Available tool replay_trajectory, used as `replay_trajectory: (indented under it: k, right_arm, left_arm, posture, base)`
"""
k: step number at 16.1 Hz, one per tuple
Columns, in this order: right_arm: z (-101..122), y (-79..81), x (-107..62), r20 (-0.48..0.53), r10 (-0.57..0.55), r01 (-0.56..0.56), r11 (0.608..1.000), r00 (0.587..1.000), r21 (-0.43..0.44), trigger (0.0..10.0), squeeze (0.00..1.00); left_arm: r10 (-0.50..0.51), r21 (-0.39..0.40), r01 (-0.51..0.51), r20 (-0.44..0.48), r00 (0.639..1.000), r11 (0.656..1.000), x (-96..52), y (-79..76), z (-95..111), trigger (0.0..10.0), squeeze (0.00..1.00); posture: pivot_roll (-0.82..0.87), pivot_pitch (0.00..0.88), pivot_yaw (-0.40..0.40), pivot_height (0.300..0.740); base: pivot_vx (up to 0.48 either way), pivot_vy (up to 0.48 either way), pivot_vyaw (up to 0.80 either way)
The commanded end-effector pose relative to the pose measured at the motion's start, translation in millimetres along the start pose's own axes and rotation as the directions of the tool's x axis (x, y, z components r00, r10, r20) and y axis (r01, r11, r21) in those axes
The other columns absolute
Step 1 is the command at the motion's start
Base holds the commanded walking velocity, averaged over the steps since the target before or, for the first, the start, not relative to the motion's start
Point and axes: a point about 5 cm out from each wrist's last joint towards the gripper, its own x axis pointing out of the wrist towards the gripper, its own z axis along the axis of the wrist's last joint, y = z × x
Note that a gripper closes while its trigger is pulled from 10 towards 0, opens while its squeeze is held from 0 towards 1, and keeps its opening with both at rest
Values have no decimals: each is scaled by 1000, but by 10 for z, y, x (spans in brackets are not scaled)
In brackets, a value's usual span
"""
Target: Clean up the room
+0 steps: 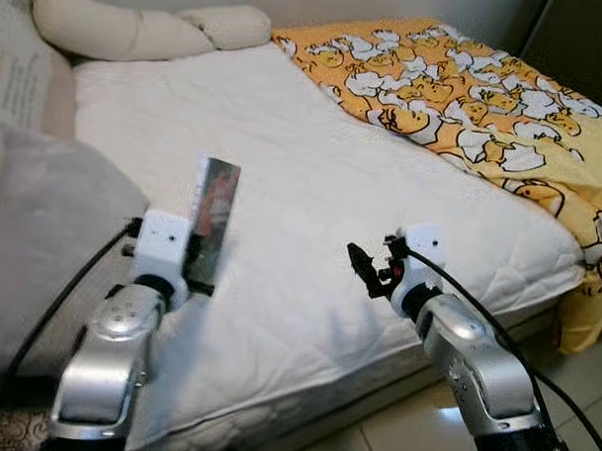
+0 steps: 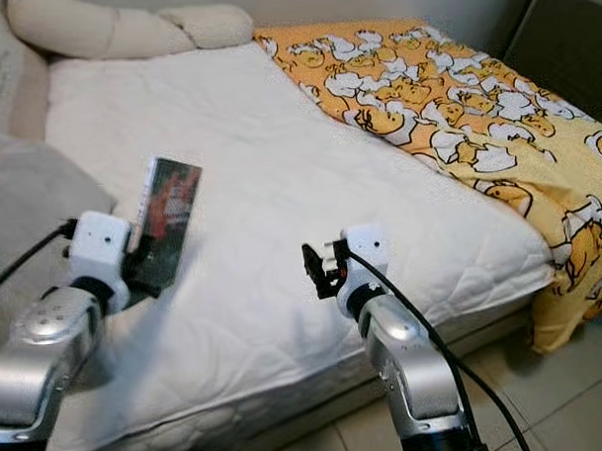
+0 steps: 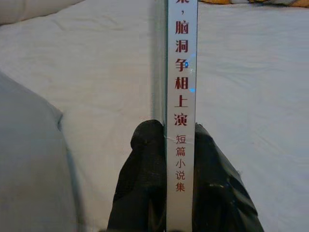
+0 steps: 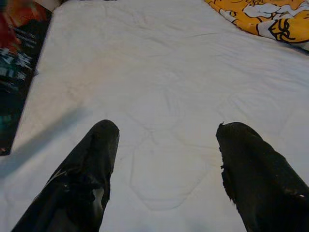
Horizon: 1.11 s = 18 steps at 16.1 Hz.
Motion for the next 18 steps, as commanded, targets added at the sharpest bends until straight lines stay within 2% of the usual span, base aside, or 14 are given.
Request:
replay_trajectory:
  k: [1,3,5,6,8,10,11,12,15,16,18]
  right_arm:
    - [7,-112,-30,-3,-38,38,999,999,-6,10000,0]
    - [11,-122,-29,-3,-41,41,999,999,-9,10000,0]
    - [27,-124,-31,2,-33,33,999,999,-32,10000,0]
    - [61,-141,-47,8,-20,20,999,1000,-34,10000,0]
    - [87,-172,-64,16,-12,12,999,1000,-37,10000,0]
    - [126,-190,-83,32,11,-10,999,999,-33,10000,0]
    - [141,-166,-99,20,70,-68,996,997,-55,10000,0]
    - [141,-113,-132,-19,169,-170,981,985,-89,10000,0]
    - [137,-49,-222,-85,297,-305,946,951,-109,10000,0]
    - [138,-46,-250,-96,314,-323,940,945,-106,10000,0]
    - [153,-37,-352,-128,369,-381,920,921,-93,10000,0]
  left_arm:
    - [-17,11,17,49,999,1000,24,-45,111,10000,0]
    - [-20,6,20,49,999,1000,27,-52,112,10000,0]
    - [-20,-33,22,57,998,999,22,-61,110,10000,0]
    - [-22,-185,31,49,999,982,40,-101,144,10000,0]
    - [-45,-214,57,57,997,975,92,-105,172,10000,0]
    - [-86,-257,86,12,996,963,206,-79,125,10000,0]
    - [-128,-293,108,-50,990,950,328,-47,60,10000,0]
    - [-200,-411,143,-99,975,900,465,-15,21,10000,0]
    - [-305,-427,227,-123,944,876,677,-21,52,10000,0]
    - [-313,-450,226,-128,941,864,741,-14,57,10000,0]
    - [-333,-536,217,-128,934,816,890,11,77,10000,0]
  posture:
    - [-31,0,-57,740]
    - [-34,0,-52,740]
    - [-47,0,-43,740]
    - [-42,0,-50,740]
    - [-34,0,-56,740]
    - [-33,0,-56,740]
    - [-46,0,-47,740]
    - [-52,0,-43,740]
    - [-68,0,-37,740]
    - [-76,0,-32,740]
    - [-113,0,-16,740]
  base:
    - [0,0,0]
    - [0,0,0]
    - [0,0,0]
    - [0,0,0]
    - [0,0,0]
    - [0,0,0]
    - [0,0,0]
    - [0,0,0]
    - [0,0,0]
    - [0,0,0]
    - [0,0,0]
